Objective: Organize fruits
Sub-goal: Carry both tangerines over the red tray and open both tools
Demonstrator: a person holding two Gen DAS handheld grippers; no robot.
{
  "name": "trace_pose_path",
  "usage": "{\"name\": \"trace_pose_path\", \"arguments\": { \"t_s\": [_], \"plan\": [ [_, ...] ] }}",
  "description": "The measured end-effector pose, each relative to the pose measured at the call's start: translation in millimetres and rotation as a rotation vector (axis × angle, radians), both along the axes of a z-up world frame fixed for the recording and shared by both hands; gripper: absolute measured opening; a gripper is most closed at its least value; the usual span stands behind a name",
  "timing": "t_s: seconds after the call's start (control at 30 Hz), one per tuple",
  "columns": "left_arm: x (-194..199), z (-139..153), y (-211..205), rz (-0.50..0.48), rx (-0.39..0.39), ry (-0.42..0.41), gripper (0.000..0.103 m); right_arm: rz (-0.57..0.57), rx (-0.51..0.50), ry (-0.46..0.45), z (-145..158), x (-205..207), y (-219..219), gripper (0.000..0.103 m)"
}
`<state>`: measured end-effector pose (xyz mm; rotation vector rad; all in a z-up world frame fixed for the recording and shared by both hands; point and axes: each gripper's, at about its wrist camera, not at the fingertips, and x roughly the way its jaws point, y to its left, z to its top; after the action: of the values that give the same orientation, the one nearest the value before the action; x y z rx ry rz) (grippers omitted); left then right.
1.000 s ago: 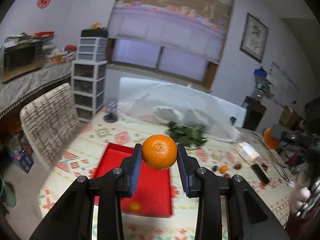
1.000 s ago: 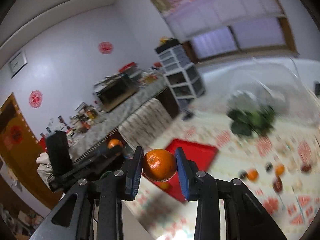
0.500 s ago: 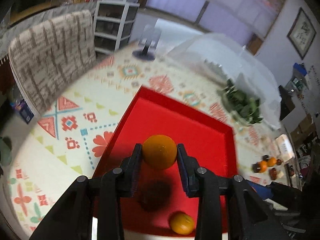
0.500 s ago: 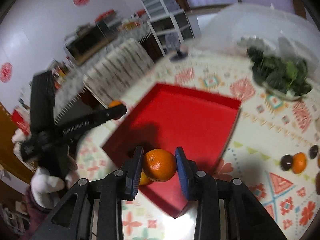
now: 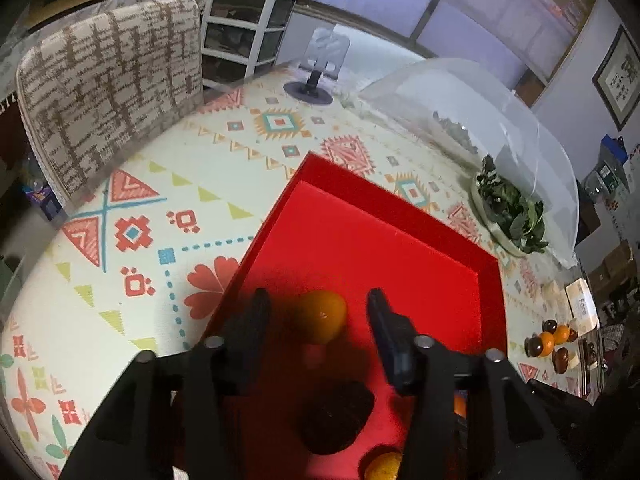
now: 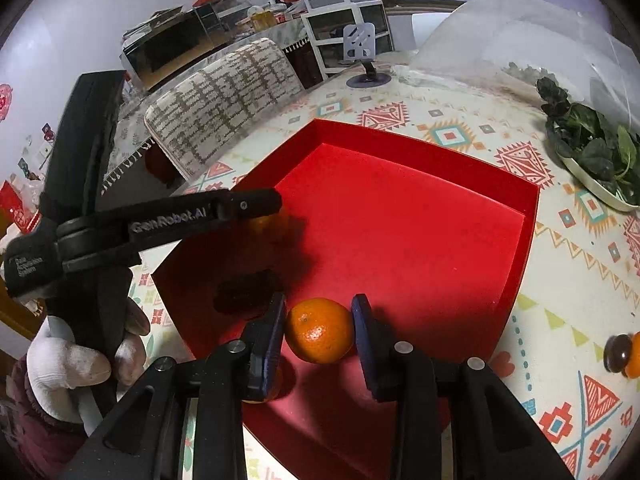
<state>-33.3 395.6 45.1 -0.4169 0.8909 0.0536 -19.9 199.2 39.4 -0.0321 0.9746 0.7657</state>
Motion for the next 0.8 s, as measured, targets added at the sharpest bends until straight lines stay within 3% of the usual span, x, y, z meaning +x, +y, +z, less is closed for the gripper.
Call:
{"name": "trace_pose_path", "arguments": {
  "t_s": [0.23,0.3,0.43,0.6,0.8],
  "plan": [
    [-23.1,34.6,-10.5,0.023,0.008,-0.074,0.057,-0.021,0.041,-0.062,27.6,-15.6,-21.1,0.050],
    [-33.1,50.2,-22.1,0.013,0.023,-0.116,0.065,-0.026,0.057,-0.076,36.2,-22.5,-33.6,0.050],
    [-54.1,77.3,-54.6,-0.032,0.054,-0.200,0.070,-0.065,0.081,-0.103,50.2,-34.4,-73.7,0.053],
    [-73.3,97.3,-106.4,-0.126,0.052,-0.279,0.080,-0.194,0.081,-0.137,58.7,-49.9,-160.6,0.055],
    [-73.0,88.2,-165.5,-0.242,0.011,-0.267,0.080,-0.438,0.022,-0.128,46.3,-59.1,-283.8,0.055]
  ]
}}
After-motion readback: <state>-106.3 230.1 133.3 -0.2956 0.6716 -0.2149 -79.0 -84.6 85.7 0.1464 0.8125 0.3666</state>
